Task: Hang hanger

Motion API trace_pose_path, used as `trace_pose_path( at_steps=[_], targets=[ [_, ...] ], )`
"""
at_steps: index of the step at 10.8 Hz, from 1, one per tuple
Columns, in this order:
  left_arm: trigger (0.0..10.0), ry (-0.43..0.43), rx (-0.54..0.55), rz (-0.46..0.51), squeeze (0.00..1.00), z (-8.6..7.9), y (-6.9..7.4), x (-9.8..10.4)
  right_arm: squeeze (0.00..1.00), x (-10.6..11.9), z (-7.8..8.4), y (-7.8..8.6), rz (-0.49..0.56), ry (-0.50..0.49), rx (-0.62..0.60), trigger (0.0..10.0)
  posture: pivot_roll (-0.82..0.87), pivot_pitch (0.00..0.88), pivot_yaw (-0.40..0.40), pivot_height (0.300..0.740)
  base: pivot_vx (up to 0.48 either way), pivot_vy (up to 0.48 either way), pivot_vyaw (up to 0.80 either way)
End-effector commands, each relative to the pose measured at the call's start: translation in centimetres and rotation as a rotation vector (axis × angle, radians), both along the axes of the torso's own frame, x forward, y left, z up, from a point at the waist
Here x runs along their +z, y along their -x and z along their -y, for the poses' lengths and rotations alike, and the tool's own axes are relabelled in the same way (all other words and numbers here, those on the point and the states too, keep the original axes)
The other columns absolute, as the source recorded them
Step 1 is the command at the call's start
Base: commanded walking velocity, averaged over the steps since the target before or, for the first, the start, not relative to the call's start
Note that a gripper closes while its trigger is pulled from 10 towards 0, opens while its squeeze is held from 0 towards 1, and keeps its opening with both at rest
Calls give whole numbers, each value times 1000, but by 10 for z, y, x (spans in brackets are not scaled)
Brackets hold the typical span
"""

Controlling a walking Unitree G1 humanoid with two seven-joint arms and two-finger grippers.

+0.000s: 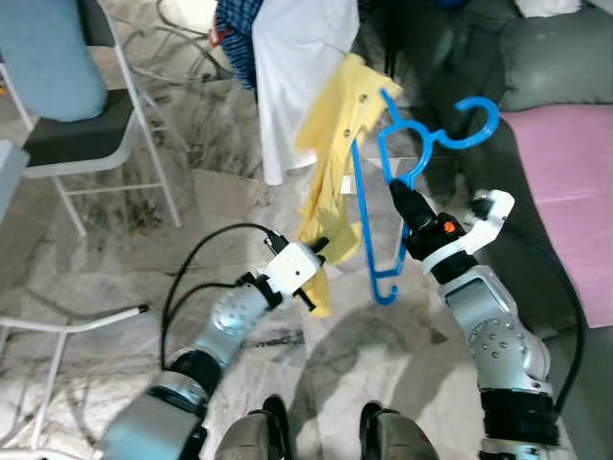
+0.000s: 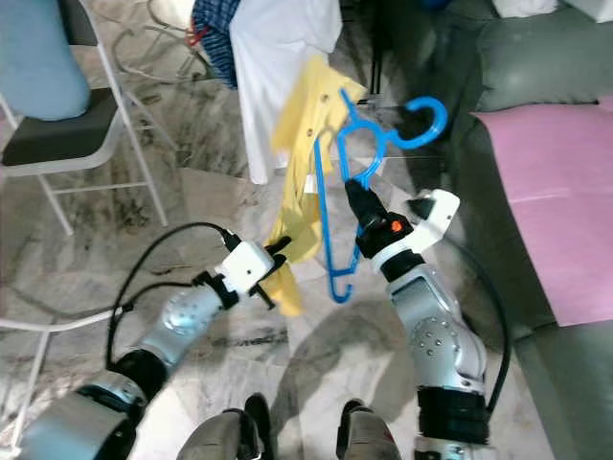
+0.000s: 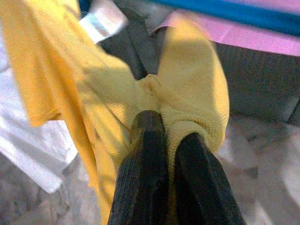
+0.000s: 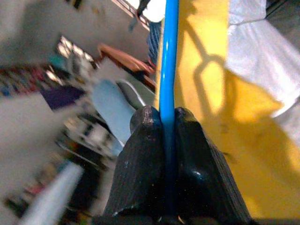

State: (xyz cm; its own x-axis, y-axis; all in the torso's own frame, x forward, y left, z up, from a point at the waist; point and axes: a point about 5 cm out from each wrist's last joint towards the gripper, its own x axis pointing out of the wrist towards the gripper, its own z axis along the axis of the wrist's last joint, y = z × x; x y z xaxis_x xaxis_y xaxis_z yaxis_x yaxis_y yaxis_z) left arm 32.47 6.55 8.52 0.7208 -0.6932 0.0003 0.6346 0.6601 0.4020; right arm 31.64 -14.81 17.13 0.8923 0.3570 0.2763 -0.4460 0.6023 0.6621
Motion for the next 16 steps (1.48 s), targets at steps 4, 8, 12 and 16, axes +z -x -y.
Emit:
trace_pose_path(
  at_steps=[4, 8, 12, 16],
  targets=[
    [10000, -5, 135, -221, 0, -14, 16, -43, 0, 73, 2, 5, 304, -53, 33, 10000, -241, 185, 61, 740, 0, 0, 0],
    [10000, 16, 207, -206, 0, -24, 5, -33, 0, 18, 24, 4, 262, 755, -110, 10000, -238, 181, 75, 740, 0, 0, 0],
    [10000, 80, 198, -217, 1000, -17, -2, -24, 0, 18, 25, 0, 305, 778, -255, 10000, -245, 185, 91, 740, 0, 0, 0],
    [10000, 165, 203, -253, 1000, -12, -4, -20, 0, 24, 28, -3, 335, 791, -323, 10000, -238, 186, 99, 740, 0, 0, 0]
  ],
)
